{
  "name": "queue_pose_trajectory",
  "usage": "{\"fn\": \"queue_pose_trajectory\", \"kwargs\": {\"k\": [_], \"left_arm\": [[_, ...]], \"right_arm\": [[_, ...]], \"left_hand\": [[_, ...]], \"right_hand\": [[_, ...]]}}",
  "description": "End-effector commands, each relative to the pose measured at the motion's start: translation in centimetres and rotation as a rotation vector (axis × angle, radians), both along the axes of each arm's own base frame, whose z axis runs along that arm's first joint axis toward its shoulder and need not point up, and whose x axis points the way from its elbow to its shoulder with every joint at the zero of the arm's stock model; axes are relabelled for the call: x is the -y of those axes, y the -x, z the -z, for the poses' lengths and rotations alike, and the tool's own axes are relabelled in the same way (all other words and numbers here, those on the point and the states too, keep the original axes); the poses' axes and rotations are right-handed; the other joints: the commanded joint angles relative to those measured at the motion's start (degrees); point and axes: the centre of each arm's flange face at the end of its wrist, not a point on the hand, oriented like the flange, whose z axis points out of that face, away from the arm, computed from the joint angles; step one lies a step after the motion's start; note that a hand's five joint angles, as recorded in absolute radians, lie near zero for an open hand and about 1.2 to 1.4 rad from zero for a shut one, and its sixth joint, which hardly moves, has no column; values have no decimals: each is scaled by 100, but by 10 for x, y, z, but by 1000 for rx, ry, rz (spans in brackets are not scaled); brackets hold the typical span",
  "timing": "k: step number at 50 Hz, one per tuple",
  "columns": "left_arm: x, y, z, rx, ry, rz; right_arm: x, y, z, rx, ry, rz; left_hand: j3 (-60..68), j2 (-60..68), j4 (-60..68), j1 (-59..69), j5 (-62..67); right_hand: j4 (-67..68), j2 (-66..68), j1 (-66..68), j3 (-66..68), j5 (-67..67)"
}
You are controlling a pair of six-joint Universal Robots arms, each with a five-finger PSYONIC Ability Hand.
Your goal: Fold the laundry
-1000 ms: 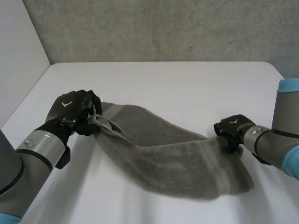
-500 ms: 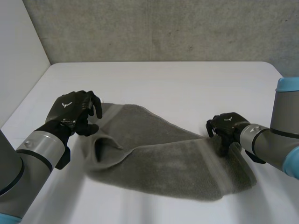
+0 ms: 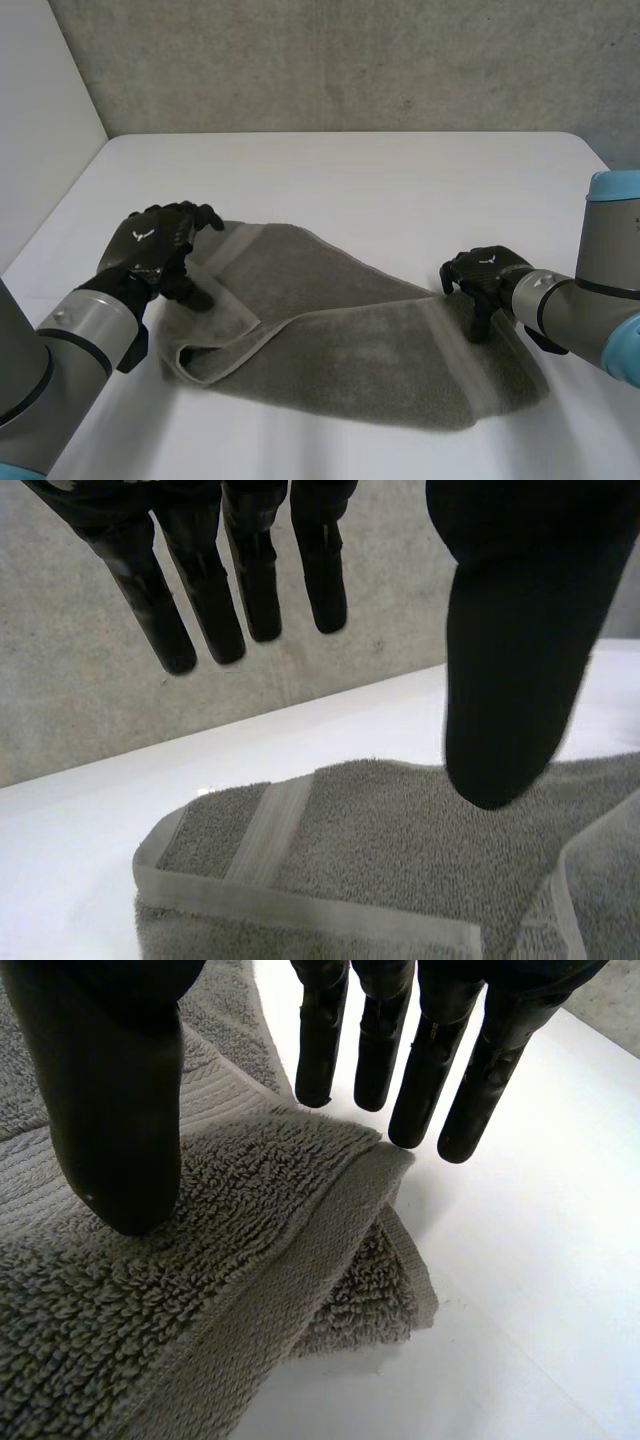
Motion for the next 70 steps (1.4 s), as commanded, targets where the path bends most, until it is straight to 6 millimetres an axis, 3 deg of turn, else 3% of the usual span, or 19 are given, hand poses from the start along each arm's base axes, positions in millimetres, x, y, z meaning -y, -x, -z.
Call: {"fn": "queue_pose_trajectory", "kwargs": {"k": [1,15,24,31,37,42,58,70], "left_arm": [[-4,-1,6,150,47,31],[4,4,42,317,-2,79],[18,9,55,328,-33,85],[27,15,58,323,-36,104],[32,23,65,315,-46,151],[34,23,72,323,-67,155],[29,22,74,346,-117,168],[33,23,86,458,-88,201]], "right_arm": [[1,0,4,-3,-6,2],[1,0,-3,3,8,-1],[-5,0,-26,21,64,-8],[-28,9,-45,-15,122,-43],[-46,14,-41,-70,122,-87],[-66,22,-49,-75,144,-104],[-72,50,-72,-60,230,-53],[-83,52,-62,-71,200,-77]], "left_hand": [[-1222,-1175,-1220,-1198,-1197],[-1360,-1313,-1357,-1336,-1335],[-1209,-1162,-1206,-1184,-1184],[-789,-742,-787,-765,-764],[-351,-304,-349,-327,-326],[-216,-169,-213,-191,-191],[-165,-118,-163,-141,-140],[19,66,21,43,44]], "right_hand": [[1056,1030,1102,1084,1178],[5041,5015,5086,5069,5162],[5042,5016,5087,5070,5163],[5042,5016,5087,5070,5163],[5042,5016,5087,5070,5163],[5042,5016,5087,5070,5163],[5042,5016,5087,5070,5163],[5042,5016,5087,5070,5163]]}}
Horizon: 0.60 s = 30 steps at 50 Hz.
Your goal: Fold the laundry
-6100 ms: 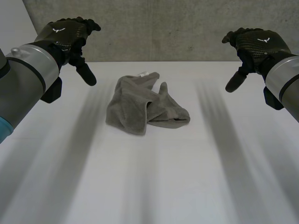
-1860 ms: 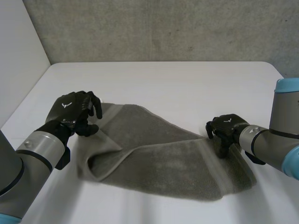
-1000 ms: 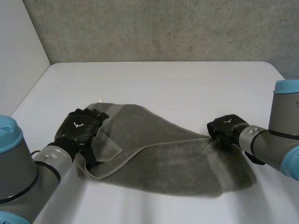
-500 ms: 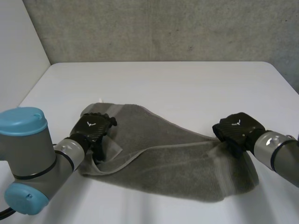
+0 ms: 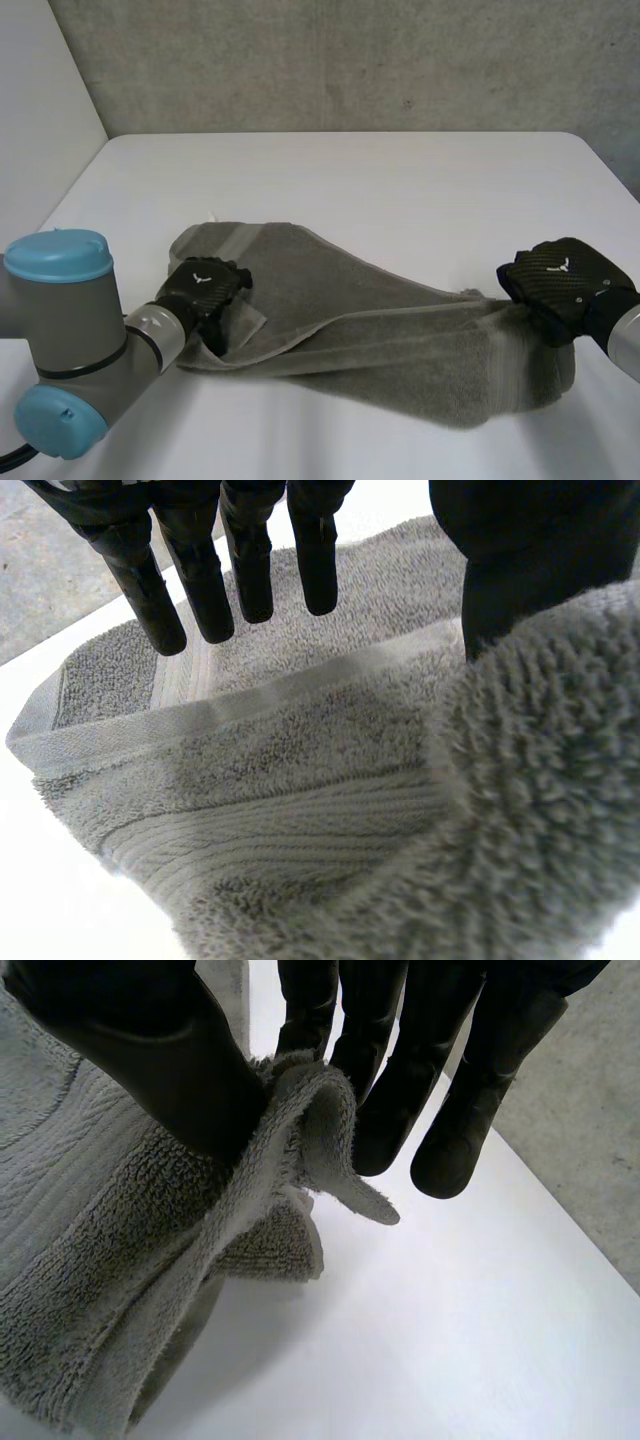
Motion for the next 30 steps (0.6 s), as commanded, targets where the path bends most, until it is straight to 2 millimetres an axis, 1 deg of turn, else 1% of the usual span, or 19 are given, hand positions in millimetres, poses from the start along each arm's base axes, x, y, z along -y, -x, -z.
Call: {"fn": "queue_pose_trajectory", "kwargs": {"k": [1,3,5,6,8,9,11,14,16,17,19,22,24,25,26,27,28,29,30], "left_arm": [[2,1,7,51,14,20],[3,1,7,50,15,20],[4,2,9,53,13,22],[4,2,9,53,13,22],[5,2,10,52,14,22],[5,2,10,52,14,22],[5,3,10,52,16,22],[5,3,10,52,16,22],[5,2,10,52,16,20],[5,2,10,52,16,20],[6,3,9,52,21,21],[7,3,7,51,26,22],[11,5,0,39,52,20],[11,5,0,39,52,20],[15,6,-6,31,73,16],[21,7,-14,20,102,12],[21,7,-14,20,102,12],[28,9,-25,6,140,5],[36,10,-39,-11,184,-9]], "right_arm": [[-8,-2,9,4,-34,-29],[-9,-3,10,7,-35,-36],[-10,-3,12,10,-35,-43],[-11,-4,13,10,-33,-46],[-11,-4,14,11,-33,-48],[-12,-5,14,11,-30,-52],[-12,-6,14,11,-29,-55],[-11,-6,13,10,-23,-54],[-10,-6,12,10,-19,-54],[-8,-5,10,10,-13,-51],[-7,-5,9,11,-5,-51],[-3,-7,3,12,16,-56],[0,-7,0,14,30,-59],[3,-8,-3,15,47,-60],[9,-9,-9,17,79,-62],[9,-9,-9,17,79,-62],[16,-11,-14,18,109,-67],[26,-14,-17,19,139,-69],[26,-14,-17,19,139,-69]], "left_hand": [[496,497,503,497,489],[765,766,772,766,758],[1518,1518,1525,1519,1511],[1522,1523,1529,1523,1515],[2660,2661,2667,2661,2653],[2666,2667,2673,2667,2659],[3721,3721,3728,3722,3714],[4180,4181,4187,4181,4173],[5033,5034,5040,5034,5026],[5038,5038,5045,5039,5031],[5806,5807,5813,5807,5799],[5810,5810,5816,5810,5802],[5810,5810,5816,5810,5802],[5810,5810,5816,5810,5802],[5810,5810,5816,5810,5802],[5810,5810,5816,5810,5802],[5810,5810,5816,5810,5802],[5810,5810,5816,5810,5802],[5810,5810,5816,5810,5802]], "right_hand": [[360,412,424,426,448],[360,412,424,426,448],[360,412,424,426,448],[360,412,424,426,448],[360,412,424,426,448],[360,412,424,426,448],[360,412,424,426,448],[360,412,424,426,448],[360,412,424,426,448],[360,412,424,426,448],[360,412,424,426,448],[360,412,424,426,448],[360,412,424,426,448],[360,412,424,426,448],[360,412,424,426,448],[360,412,424,426,448],[360,412,424,426,448],[360,412,424,426,448],[360,412,424,426,448]]}}
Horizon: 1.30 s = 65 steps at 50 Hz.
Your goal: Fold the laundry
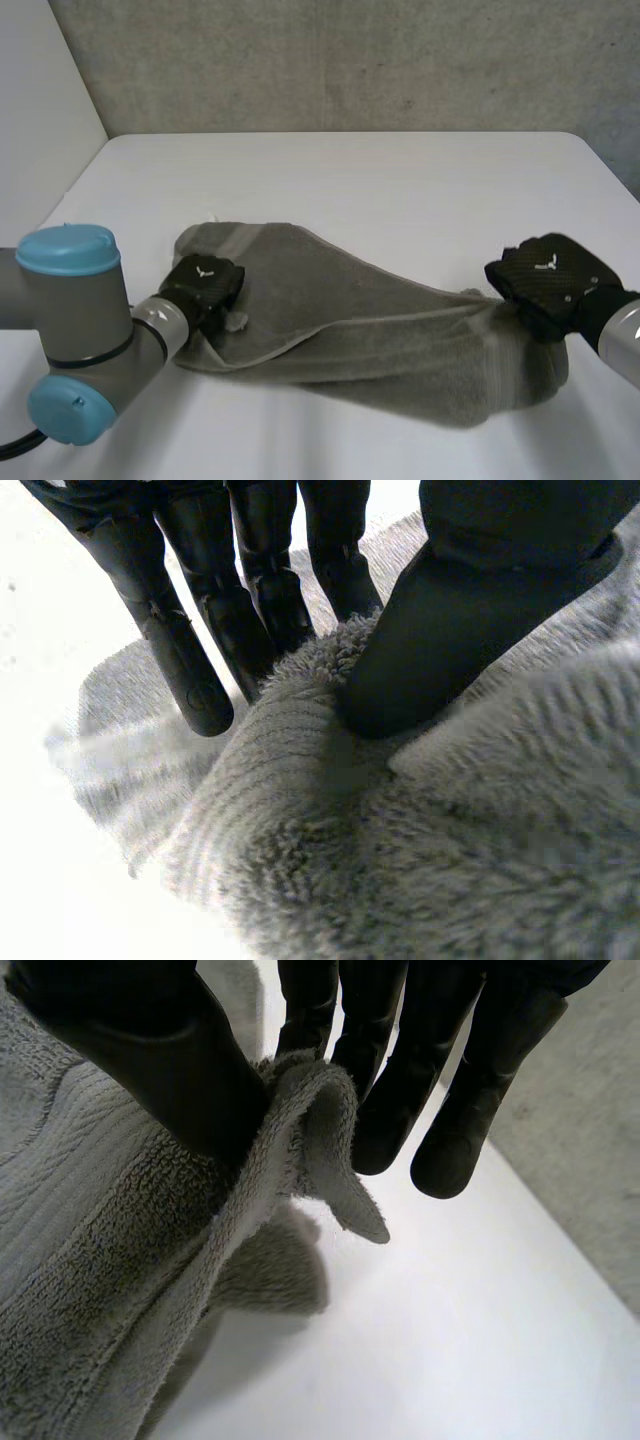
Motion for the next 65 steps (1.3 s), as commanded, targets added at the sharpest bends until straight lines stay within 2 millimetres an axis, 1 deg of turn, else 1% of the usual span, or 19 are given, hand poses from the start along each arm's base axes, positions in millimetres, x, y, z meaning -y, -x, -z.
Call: {"fn": "queue_pose_trajectory", "kwargs": {"k": [1,5,6,7,8,9,10,11,15,21,28,40,41,43,46,53,58,62,65], "left_arm": [[24,5,-38,-52,131,-24],[56,7,-94,-129,307,-100],[56,7,-94,-129,307,-100],[68,7,-120,-176,379,-145],[80,3,-149,-240,450,-202],[80,3,-149,-241,451,-203],[90,-3,-180,-319,520,-262],[97,-10,-213,-421,589,-312],[101,-24,-267,-627,687,-375],[102,-58,-311,-905,732,-428],[106,-62,-268,-940,553,-470],[89,-79,-94,-721,78,-564],[84,-80,-75,-701,37,-566],[79,-83,-57,-685,-3,-574],[71,-91,-35,-666,-51,-600],[62,-100,-27,-651,-88,-621],[60,-109,-35,-661,-67,-637],[58,-113,-39,-663,-52,-641],[58,-113,-45,-668,-32,-633]], "right_arm": [[38,-10,-21,12,146,-15],[65,-20,-45,31,299,-25],[78,-26,-66,50,415,-25],[91,-32,-96,82,558,-8],[91,-32,-96,83,559,-8],[99,-36,-127,117,703,18],[105,-37,-158,165,851,55],[105,-37,-159,166,852,55],[108,-34,-226,356,1181,115],[107,-30,-233,481,1168,95],[108,-35,-173,370,802,83],[77,-50,5,119,246,-203],[77,-50,6,119,246,-203],[67,-48,43,34,170,-233],[58,-43,64,-58,151,-259],[53,-34,70,-131,163,-265],[48,-32,58,-130,198,-256],[46,-26,47,-110,214,-222],[46,-25,41,-54,190,-192]], "left_hand": [[1105,1087,1089,1389,1257],[1105,1087,1089,1389,1257],[1105,1087,1089,1389,1257],[1105,1087,1089,1389,1257],[1105,1087,1089,1389,1257],[1105,1087,1089,1389,1257],[1105,1087,1089,1389,1257],[1105,1087,1089,1389,1257],[1105,1087,1089,1389,1257],[1105,1087,1089,1389,1257],[1105,1087,1089,1389,1257],[1105,1087,1089,1389,1257],[1105,1087,1089,1389,1257],[1105,1087,1089,1389,1257],[1105,1087,1089,1389,1257],[1105,1087,1089,1389,1257],[1105,1087,1089,1389,1257],[-2359,-2378,-2376,-2076,-2207],[-4268,-4287,-4285,-3985,-4116]], "right_hand": [[360,412,424,375,448],[360,412,424,375,448],[360,412,424,375,448],[360,412,424,375,448],[360,412,424,375,448],[360,412,424,375,448],[360,412,424,375,448],[360,412,424,375,448],[360,412,424,375,448],[360,412,424,375,448],[360,412,424,375,448],[360,412,424,375,448],[360,412,424,375,448],[360,412,424,375,448],[360,412,424,375,448],[266,318,330,281,354],[-2746,-2694,-2682,-2731,-2658],[-6640,-6588,-6576,-6625,-6552],[-6640,-6588,-6576,-6625,-6552]]}}
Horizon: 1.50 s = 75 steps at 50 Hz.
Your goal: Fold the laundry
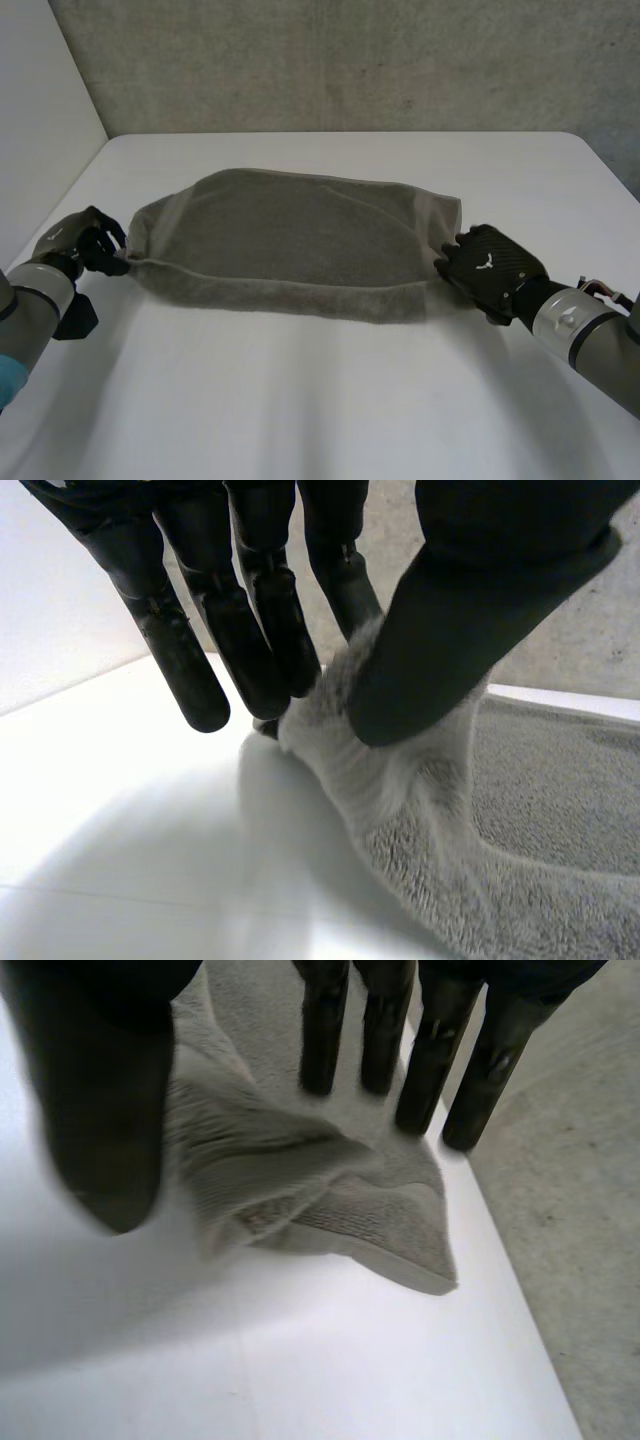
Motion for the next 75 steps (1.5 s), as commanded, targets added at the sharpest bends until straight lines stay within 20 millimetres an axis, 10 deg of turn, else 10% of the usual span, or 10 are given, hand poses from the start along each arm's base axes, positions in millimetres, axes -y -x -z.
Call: {"fn": "queue_pose_trajectory", "kwargs": {"k": [1,16,38,57,75], "left_arm": [[-2,-3,-12,3,37,-8],[-6,12,-40,231,187,256],[-37,9,-1,724,145,489],[-20,6,29,769,130,501],[-2,-1,38,791,178,453]], "right_arm": [[-1,6,-17,84,-14,53],[-4,10,-50,473,-403,298],[11,3,-15,254,-340,423],[12,-4,-8,337,-418,449],[17,-1,-10,364,-401,453]], "left_hand": [[-3180,-3171,-3279,-3170,-3263],[-4626,-4618,-4726,-4617,-4710],[-4475,-4467,-4574,-4465,-4558],[-4273,-4265,-4373,-4264,-4357],[-3348,-3340,-3447,-3338,-3431]], "right_hand": [[-1798,-1675,-1699,-1764,-1636],[-1798,-1675,-1699,-1764,-1636],[-1520,-1398,-1422,-1486,-1359],[448,570,547,482,609],[5202,5325,5301,5236,5364]]}}
